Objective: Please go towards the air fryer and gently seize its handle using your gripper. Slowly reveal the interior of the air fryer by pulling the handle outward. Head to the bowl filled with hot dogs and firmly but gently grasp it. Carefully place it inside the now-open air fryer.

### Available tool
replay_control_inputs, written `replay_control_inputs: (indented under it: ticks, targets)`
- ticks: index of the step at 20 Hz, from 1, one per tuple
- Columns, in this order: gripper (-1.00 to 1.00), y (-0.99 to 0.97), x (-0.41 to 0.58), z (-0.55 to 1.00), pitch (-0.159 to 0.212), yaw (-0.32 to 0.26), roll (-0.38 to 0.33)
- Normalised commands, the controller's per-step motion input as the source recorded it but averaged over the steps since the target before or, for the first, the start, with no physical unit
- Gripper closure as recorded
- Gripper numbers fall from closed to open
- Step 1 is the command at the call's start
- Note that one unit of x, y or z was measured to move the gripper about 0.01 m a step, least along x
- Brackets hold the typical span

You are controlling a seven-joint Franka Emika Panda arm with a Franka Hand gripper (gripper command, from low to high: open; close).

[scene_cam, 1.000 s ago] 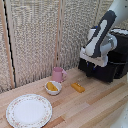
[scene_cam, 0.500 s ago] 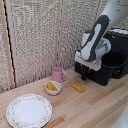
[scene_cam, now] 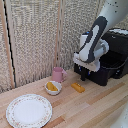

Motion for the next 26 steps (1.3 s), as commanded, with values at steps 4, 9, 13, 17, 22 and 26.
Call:
replay_control_inputs:
  ticks: [4, 9, 13, 17, 22, 26]
  targets:
    - [-1.00, 0.07, 0.013, 0.87, 0.088, 0.000, 0.017]
    - [-1.00, 0.08, 0.057, 0.94, 0.093, 0.000, 0.038]
    - [-1.00, 0.31, 0.051, 0.56, 0.180, 0.025, 0.137]
    - [-1.00, 0.47, 0.085, 0.23, 0.243, 0.069, 0.234]
    - [-1.00, 0.49, 0.133, 0.10, 0.198, 0.079, 0.298]
    - [-1.00, 0.48, 0.194, 0.10, 0.120, 0.089, 0.322]
